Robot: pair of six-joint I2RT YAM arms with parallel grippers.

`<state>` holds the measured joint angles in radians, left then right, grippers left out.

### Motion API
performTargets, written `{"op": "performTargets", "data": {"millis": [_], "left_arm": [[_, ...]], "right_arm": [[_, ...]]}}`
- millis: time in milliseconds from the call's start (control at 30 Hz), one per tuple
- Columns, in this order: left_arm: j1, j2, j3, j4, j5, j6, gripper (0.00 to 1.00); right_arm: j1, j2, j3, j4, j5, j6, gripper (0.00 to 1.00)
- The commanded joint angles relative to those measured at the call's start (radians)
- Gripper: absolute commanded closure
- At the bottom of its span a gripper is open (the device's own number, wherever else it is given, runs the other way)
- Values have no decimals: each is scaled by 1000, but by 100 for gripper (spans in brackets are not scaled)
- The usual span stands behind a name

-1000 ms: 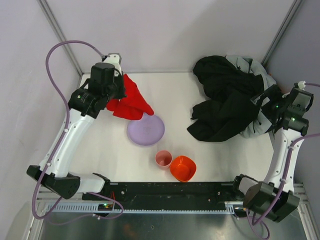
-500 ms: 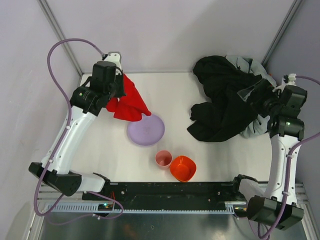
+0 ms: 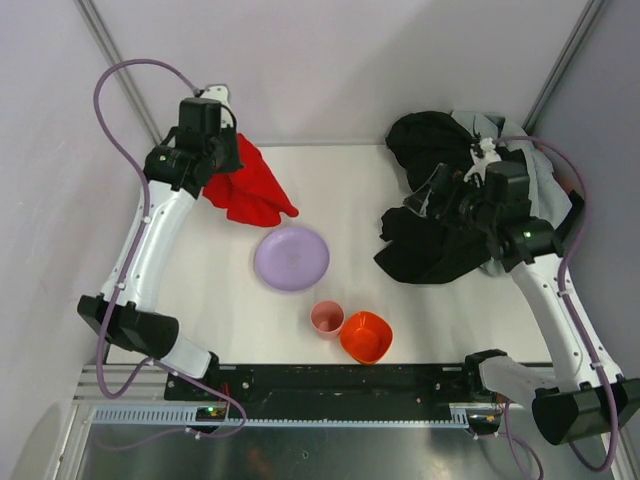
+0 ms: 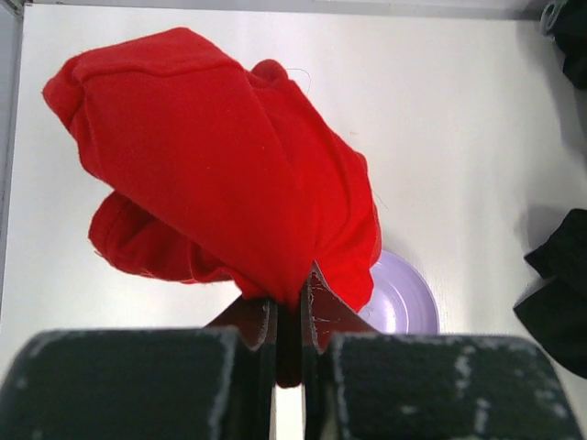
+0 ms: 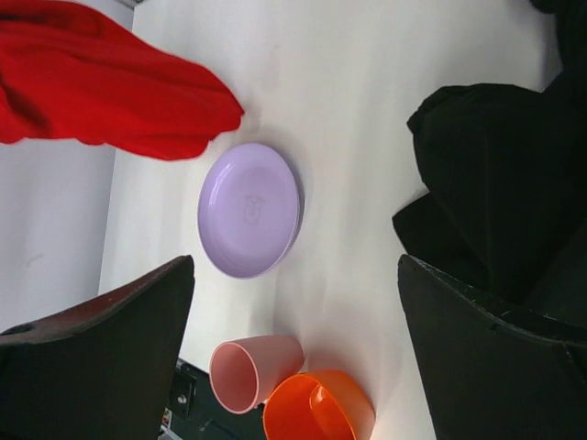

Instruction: Pick out a specific cloth from the pile

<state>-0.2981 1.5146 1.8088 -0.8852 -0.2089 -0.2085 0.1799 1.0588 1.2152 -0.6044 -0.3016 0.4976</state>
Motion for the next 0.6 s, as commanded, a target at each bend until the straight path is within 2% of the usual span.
{"op": "performTargets", "data": {"millis": [0, 300, 567], "left_arm": [[75, -24, 81, 56, 52, 19, 99], [271, -105, 24, 55, 128, 22, 99], [295, -128, -68, 59, 152, 27, 99]], "right_arm": [[73, 37, 3, 55, 57, -8, 4], [115, 97, -41, 73, 55, 7, 4], [118, 114, -50, 59, 75, 5, 5]]}}
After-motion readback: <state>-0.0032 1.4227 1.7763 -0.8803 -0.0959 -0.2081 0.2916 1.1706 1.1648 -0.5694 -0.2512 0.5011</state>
